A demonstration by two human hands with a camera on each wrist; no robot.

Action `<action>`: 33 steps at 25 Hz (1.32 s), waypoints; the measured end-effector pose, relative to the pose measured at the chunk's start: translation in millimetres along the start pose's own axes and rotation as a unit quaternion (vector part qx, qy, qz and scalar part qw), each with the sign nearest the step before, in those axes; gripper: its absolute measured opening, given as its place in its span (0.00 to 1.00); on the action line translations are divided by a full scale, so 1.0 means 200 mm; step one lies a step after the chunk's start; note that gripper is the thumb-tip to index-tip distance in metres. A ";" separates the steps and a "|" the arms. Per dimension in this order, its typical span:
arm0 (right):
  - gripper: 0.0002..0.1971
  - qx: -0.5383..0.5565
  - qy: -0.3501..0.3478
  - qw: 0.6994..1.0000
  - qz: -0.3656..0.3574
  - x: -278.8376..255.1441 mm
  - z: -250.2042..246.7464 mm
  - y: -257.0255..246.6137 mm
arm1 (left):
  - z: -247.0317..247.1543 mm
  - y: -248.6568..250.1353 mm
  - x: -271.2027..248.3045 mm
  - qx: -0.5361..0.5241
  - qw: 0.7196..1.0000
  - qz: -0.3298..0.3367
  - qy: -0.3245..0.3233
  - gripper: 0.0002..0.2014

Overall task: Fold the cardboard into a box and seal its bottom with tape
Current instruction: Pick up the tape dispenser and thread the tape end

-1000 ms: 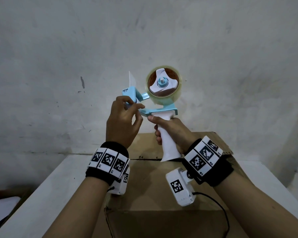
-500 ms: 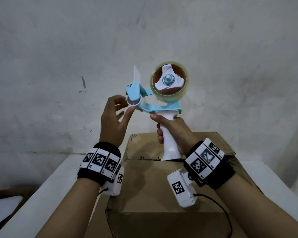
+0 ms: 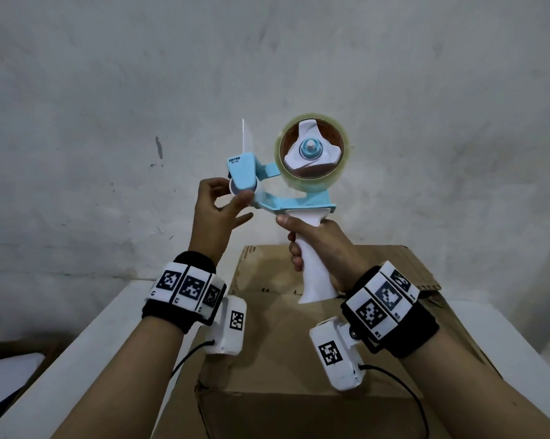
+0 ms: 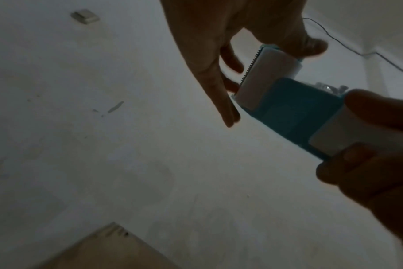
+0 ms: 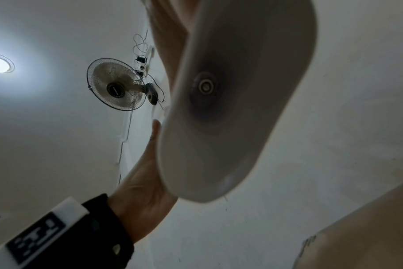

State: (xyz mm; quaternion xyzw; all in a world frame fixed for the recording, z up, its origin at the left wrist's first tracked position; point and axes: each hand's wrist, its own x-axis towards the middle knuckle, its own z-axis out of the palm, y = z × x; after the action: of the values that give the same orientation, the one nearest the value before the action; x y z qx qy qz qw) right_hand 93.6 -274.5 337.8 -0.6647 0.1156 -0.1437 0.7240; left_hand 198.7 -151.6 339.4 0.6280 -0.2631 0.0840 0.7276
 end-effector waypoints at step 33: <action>0.17 0.041 -0.058 0.997 0.040 0.06 -0.04 0.00 | -0.06 0.01 -0.04 0.243 0.946 0.187 0.109 0.31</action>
State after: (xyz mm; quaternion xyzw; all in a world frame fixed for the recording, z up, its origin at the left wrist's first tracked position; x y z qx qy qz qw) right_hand 101.9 -286.8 337.7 -0.6363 0.0943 -0.0807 0.7614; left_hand 194.2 -137.4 335.6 0.7123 -0.2665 0.3474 0.5486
